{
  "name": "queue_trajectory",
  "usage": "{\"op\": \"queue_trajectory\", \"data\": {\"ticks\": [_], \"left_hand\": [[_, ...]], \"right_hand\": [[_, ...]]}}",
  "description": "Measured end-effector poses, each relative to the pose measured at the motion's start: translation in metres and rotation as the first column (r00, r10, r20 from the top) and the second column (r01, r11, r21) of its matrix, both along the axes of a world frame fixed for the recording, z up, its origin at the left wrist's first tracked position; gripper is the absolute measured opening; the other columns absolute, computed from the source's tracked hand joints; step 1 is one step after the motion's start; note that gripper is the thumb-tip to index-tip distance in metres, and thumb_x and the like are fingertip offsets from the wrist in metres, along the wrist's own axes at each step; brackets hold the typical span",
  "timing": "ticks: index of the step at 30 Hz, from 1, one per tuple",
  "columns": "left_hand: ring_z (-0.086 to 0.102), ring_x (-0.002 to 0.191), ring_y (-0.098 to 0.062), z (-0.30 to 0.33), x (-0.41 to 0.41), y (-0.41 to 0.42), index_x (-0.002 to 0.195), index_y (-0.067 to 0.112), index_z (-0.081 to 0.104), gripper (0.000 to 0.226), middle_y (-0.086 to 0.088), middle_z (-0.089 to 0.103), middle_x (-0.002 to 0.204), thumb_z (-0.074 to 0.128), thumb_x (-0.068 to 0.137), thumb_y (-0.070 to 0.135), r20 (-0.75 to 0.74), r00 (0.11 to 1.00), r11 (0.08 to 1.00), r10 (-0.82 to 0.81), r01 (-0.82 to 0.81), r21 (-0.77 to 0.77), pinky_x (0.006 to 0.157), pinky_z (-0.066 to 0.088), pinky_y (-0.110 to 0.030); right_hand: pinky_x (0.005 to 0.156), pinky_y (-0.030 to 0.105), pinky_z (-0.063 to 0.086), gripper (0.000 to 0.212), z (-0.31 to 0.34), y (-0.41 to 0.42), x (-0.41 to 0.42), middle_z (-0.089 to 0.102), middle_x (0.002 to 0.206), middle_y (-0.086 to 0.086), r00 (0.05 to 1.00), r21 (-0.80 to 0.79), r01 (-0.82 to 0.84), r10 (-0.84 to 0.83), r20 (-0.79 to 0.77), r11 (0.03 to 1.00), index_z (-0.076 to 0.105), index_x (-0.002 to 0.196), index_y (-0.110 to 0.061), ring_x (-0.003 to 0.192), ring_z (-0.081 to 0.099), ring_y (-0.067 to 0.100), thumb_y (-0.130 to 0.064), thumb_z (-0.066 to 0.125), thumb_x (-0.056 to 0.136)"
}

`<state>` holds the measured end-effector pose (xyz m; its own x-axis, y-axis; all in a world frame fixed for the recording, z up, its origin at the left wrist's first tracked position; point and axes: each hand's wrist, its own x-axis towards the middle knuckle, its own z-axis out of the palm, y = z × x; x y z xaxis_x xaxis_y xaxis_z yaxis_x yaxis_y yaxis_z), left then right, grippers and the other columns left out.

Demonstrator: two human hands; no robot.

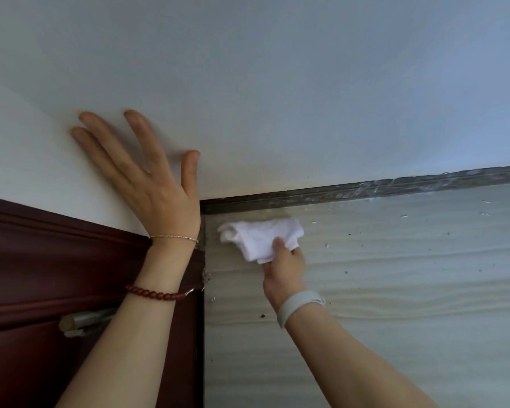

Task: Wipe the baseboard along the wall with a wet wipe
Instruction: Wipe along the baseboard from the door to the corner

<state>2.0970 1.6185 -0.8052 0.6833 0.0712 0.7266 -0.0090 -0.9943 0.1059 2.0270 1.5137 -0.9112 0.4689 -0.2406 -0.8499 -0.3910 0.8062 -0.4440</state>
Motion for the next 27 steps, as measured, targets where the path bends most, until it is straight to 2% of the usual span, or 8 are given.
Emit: {"op": "queue_trajectory", "data": {"ticks": [3,9,16,18,21,23,25,27], "left_hand": [[0.022,0.124,-0.064,0.0,0.0,0.001,0.132,0.0,0.017,0.067,-0.053,0.025,0.13,0.044,0.093,0.046,-0.007,1.0,1.0,0.004,-0.004,0.0,0.115,0.0,-0.036],[0.022,0.125,-0.062,0.0,0.001,0.001,0.132,0.0,0.018,0.067,-0.052,0.026,0.13,0.047,0.092,0.044,-0.007,1.0,1.0,0.004,-0.004,0.004,0.116,0.004,-0.038],[0.023,0.125,-0.061,-0.003,0.002,0.003,0.132,-0.001,0.019,0.067,-0.052,0.027,0.129,0.047,0.09,0.044,0.014,1.0,1.0,0.006,-0.007,0.016,0.115,0.006,-0.039],[0.022,0.125,-0.061,-0.002,0.001,0.003,0.132,-0.001,0.02,0.067,-0.052,0.027,0.129,0.047,0.09,0.043,0.015,1.0,1.0,-0.003,0.002,0.016,0.115,0.007,-0.04],[0.022,0.125,-0.06,-0.002,0.0,0.003,0.132,-0.001,0.019,0.066,-0.052,0.027,0.129,0.048,0.091,0.043,0.01,1.0,1.0,-0.003,0.002,0.015,0.115,0.008,-0.041],[0.023,0.124,-0.061,-0.002,0.0,0.002,0.132,-0.001,0.019,0.067,-0.052,0.027,0.129,0.048,0.09,0.043,0.011,1.0,1.0,-0.003,0.003,0.011,0.115,0.007,-0.04],[0.023,0.124,-0.062,-0.002,0.001,0.002,0.132,-0.001,0.019,0.067,-0.052,0.027,0.129,0.047,0.089,0.043,0.017,1.0,1.0,0.004,-0.004,0.013,0.115,0.005,-0.038],[0.024,0.124,-0.063,-0.002,0.0,0.002,0.132,0.0,0.018,0.067,-0.052,0.027,0.129,0.047,0.09,0.043,0.013,1.0,1.0,0.007,-0.007,0.016,0.115,0.003,-0.035]], "right_hand": [[0.099,0.049,0.047,0.017,0.003,0.021,-0.001,0.061,0.116,0.022,0.963,-0.06,-0.265,0.267,0.034,0.962,0.054,0.108,-0.006,0.107,0.059,0.036,-0.005,0.049,0.091],[0.094,0.042,0.048,0.032,0.015,0.049,0.03,0.058,0.104,0.014,0.937,0.133,-0.35,0.344,0.067,0.927,0.047,0.122,0.001,0.095,0.057,0.027,-0.004,0.048,0.09],[0.094,0.035,0.049,0.04,0.02,0.056,0.039,0.059,0.119,0.016,0.958,-0.169,-0.264,0.278,0.063,0.949,0.043,0.124,-0.006,0.106,0.059,0.028,-0.007,0.057,0.087],[0.095,0.036,0.049,0.037,0.019,0.044,0.037,0.059,0.12,0.017,0.99,-0.258,-0.112,0.13,0.054,0.96,0.044,0.124,-0.004,0.108,0.058,0.029,-0.007,0.056,0.088],[0.077,0.026,0.048,0.017,0.013,0.022,0.03,0.056,0.091,0.002,0.997,-0.304,0.081,-0.078,0.023,0.949,0.045,0.108,-0.007,0.093,0.055,0.021,-0.006,0.049,0.091],[0.07,0.024,0.047,0.011,0.012,0.023,0.019,0.053,0.081,-0.001,1.0,-0.336,0.001,0.004,0.015,0.942,0.044,0.1,-0.009,0.087,0.054,0.021,-0.004,0.046,0.091],[0.074,0.03,0.052,0.016,0.009,0.04,0.012,0.061,0.092,0.006,0.987,-0.212,-0.158,0.162,0.002,0.965,0.048,0.106,-0.004,0.093,0.058,0.025,-0.003,0.048,0.09],[0.083,0.04,0.054,0.034,0.0,0.061,0.017,0.061,0.118,0.019,0.978,0.111,-0.208,0.209,-0.003,0.972,0.047,0.123,0.0,0.102,0.06,0.03,0.001,0.047,0.089]]}}
